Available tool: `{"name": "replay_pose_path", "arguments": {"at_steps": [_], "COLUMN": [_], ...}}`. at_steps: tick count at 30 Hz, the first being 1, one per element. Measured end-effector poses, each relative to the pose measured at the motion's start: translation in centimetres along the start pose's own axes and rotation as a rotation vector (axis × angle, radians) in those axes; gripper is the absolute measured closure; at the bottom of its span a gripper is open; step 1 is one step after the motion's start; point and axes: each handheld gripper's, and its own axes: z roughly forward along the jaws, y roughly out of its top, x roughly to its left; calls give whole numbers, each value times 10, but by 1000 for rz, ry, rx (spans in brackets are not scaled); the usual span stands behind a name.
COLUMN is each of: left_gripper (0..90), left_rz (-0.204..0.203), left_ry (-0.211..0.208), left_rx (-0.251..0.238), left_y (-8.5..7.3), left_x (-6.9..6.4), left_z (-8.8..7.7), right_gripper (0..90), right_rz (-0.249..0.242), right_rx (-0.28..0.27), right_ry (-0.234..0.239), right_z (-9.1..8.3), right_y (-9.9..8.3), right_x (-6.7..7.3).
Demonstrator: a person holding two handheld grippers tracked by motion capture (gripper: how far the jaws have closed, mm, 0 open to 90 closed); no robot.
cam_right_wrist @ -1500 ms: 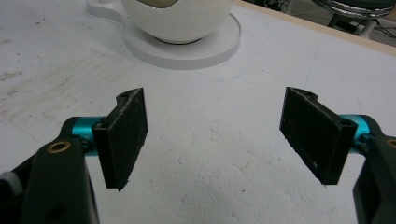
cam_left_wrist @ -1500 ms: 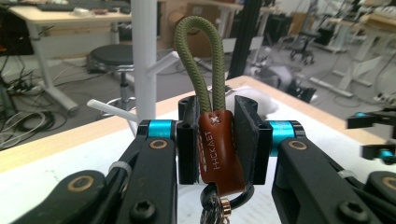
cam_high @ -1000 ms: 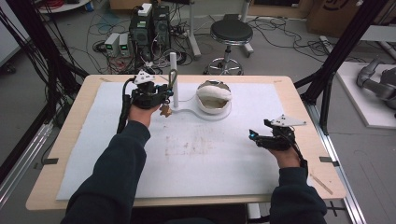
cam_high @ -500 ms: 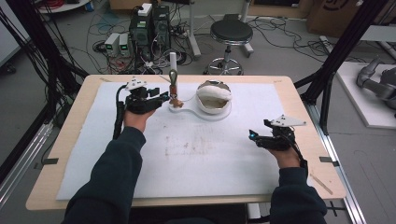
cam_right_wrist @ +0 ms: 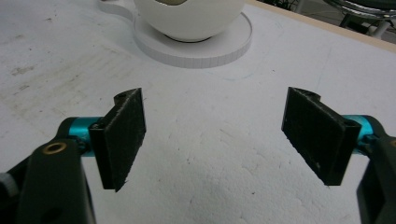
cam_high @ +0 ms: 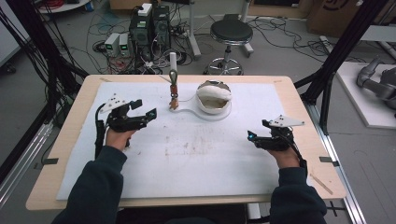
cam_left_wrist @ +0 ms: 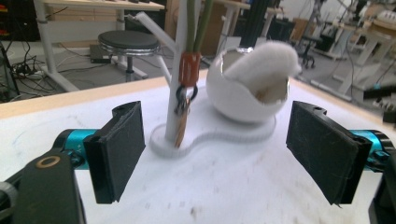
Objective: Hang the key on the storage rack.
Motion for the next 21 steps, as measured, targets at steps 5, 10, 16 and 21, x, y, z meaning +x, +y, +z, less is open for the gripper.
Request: {"name": "replay_pose_path", "arguments": {"at_steps": [5, 10, 16, 21], "left_gripper": [196, 196, 196, 196], "left_rz": [34, 45, 30, 16], "left_ry": [25, 51, 66, 74], "left_rx": [-10, 17, 7, 14], "left_y": [-15, -27, -33, -40], "left_x": [-1, -2, 1, 3], "left_z": [-19, -29, -35, -38], "right_gripper": [215, 215, 215, 214], "right_rz": [-7, -3, 1, -5], "right_rx": [-1, 4, 6, 5], "right_ry": [6, 9, 10, 7], "right_z": [1, 3, 3, 2], "right_y": [0, 0, -1, -1], "right_x": [-1, -1, -2, -1]}}
